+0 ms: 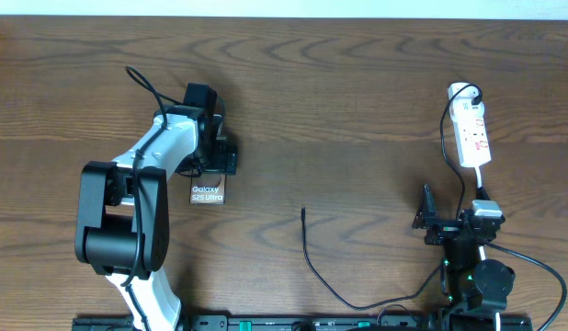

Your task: Plug charger to phone and switch on socket

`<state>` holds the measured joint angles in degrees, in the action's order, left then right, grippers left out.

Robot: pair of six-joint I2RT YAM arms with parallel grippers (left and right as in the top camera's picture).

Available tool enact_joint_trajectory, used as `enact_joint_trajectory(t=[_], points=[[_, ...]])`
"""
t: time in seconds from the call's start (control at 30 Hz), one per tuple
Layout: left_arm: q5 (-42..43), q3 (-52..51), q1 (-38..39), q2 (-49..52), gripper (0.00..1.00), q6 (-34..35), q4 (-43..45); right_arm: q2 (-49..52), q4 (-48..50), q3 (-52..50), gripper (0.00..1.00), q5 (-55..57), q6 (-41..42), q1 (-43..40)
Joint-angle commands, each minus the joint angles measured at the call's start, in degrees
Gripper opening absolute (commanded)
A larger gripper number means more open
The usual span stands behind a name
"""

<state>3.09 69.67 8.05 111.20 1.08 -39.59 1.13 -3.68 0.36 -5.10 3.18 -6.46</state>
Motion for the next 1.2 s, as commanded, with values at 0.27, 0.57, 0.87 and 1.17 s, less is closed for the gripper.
enact_joint_trajectory(t=[0.27, 0.57, 0.87, 1.17], points=[[-0.8, -2.0, 0.1, 0.0, 0.95, -0.6, 0.1, 0.0, -0.3, 0.0, 0.99, 0.3, -0.7, 0.5], [-0.8, -2.0, 0.1, 0.0, 0.85, -0.6, 0.1, 0.0, -0.3, 0.0, 0.99, 0.3, -0.7, 0.5], [-0.8, -2.0, 0.1, 0.0, 0.81, -0.6, 0.1, 0.0, -0.3, 0.0, 0.99, 0.3, -0.7, 0.5], [-0.8, -2.0, 0.1, 0.0, 0.70, -0.6, 0.1, 0.0, -0.3, 0.0, 0.99, 0.3, -0.7, 0.5]])
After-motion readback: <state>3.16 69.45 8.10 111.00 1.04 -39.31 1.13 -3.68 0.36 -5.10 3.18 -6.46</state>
